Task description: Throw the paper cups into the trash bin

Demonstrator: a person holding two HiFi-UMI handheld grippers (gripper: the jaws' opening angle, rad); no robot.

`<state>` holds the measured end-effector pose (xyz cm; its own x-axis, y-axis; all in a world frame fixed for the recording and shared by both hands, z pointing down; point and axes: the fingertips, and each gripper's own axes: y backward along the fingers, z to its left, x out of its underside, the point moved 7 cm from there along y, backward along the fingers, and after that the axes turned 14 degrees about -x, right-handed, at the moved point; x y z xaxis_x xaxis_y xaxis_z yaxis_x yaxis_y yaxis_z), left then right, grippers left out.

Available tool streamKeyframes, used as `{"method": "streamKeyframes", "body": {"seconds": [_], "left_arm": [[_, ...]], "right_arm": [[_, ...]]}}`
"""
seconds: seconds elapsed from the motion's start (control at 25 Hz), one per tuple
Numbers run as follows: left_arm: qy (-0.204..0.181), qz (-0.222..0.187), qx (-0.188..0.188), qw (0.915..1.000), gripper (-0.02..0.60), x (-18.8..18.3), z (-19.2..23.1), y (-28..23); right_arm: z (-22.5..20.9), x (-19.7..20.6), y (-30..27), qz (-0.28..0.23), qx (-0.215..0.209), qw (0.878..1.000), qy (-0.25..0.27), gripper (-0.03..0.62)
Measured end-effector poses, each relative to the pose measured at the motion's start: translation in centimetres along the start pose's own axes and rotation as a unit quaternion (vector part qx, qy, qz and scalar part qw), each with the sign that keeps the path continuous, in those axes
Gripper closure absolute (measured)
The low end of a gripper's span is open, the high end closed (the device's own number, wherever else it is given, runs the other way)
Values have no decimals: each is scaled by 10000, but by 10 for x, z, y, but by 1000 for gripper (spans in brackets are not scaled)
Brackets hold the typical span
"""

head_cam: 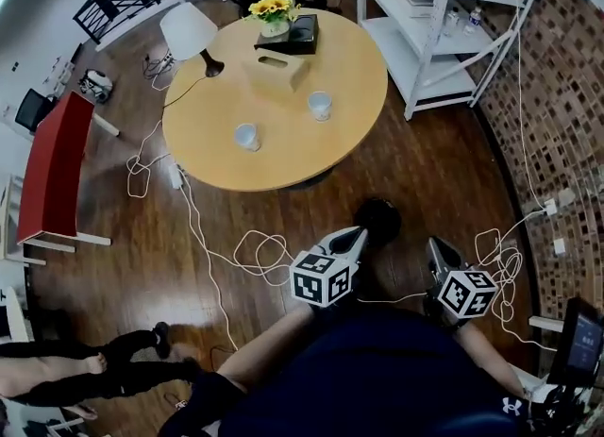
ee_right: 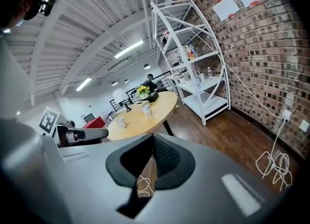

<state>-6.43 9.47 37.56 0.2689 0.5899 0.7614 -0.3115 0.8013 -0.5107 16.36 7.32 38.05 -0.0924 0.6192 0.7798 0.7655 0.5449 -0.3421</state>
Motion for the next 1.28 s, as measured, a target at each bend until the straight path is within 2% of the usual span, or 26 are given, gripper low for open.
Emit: {"method": "streamKeyframes", "body": {"seconds": [0.2, 0.36, 0.48, 0.64, 0.76, 0.88, 0.96, 1.08, 1.28], "left_arm": [[-133, -75, 67, 9999, 577, -63, 62, -44], [-502, -390, -501, 9967, 577, -100, 128, -83], [-962, -607, -990, 9886, 506, -118, 173, -119], [-1394, -438, -1286, 9809, 431, -135, 217, -170], [-1673, -91, -1364, 9764, 359, -134, 237, -205], [-2116, 225, -1482, 9658, 306, -128, 256, -243], [-2289, 339, -1472, 9617, 277, -125, 265, -265], [-2380, 349, -1348, 9612, 255, -127, 269, -283], [-2589, 211, -1296, 9569, 256, -138, 270, -305]], "right_arm": [[4, -43, -59, -14, 270, 9996, 59, 583], [8, -59, -95, 97, 256, 9995, 185, 583], [-3, -61, -104, 185, 367, 9991, 109, 583], [-24, -77, -111, 38, 551, 9985, -43, 583], [-33, -97, -109, -187, 635, 9978, 41, 583], [-39, -109, -107, -258, 705, 9972, 64, 583], [-44, -109, -105, -227, 811, 9965, 10, 583], [-48, -103, -98, -170, 1026, 9945, -109, 583], [-56, -92, -91, -182, 1293, 9908, -346, 583]]}}
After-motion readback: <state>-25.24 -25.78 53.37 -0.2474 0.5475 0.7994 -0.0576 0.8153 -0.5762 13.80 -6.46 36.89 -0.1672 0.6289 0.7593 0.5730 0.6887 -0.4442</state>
